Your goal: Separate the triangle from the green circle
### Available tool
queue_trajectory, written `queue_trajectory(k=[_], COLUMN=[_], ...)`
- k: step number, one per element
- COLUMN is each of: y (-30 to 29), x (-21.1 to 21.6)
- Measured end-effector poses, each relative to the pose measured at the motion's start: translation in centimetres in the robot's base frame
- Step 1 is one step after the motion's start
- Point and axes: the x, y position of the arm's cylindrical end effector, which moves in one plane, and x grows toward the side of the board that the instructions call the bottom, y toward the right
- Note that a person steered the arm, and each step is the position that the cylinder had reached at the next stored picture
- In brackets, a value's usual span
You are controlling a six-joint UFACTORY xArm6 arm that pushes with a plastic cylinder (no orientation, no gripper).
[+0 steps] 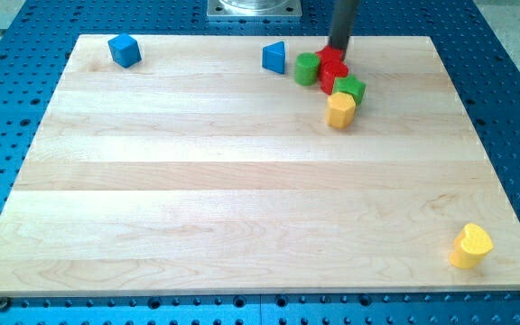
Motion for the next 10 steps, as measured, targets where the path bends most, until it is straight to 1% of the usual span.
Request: queue_trajectory(k=[1,2,3,4,5,6,7,8,9,10], y=[0.2,-1.1,-2.2,1.3,0.8,-4.1,-8.0,-8.3,-8.1,-8.0], x=[-0.8,5.1,5.9,0.8,-5.1,-5.2,-2.5,0.2,5.8,9.9])
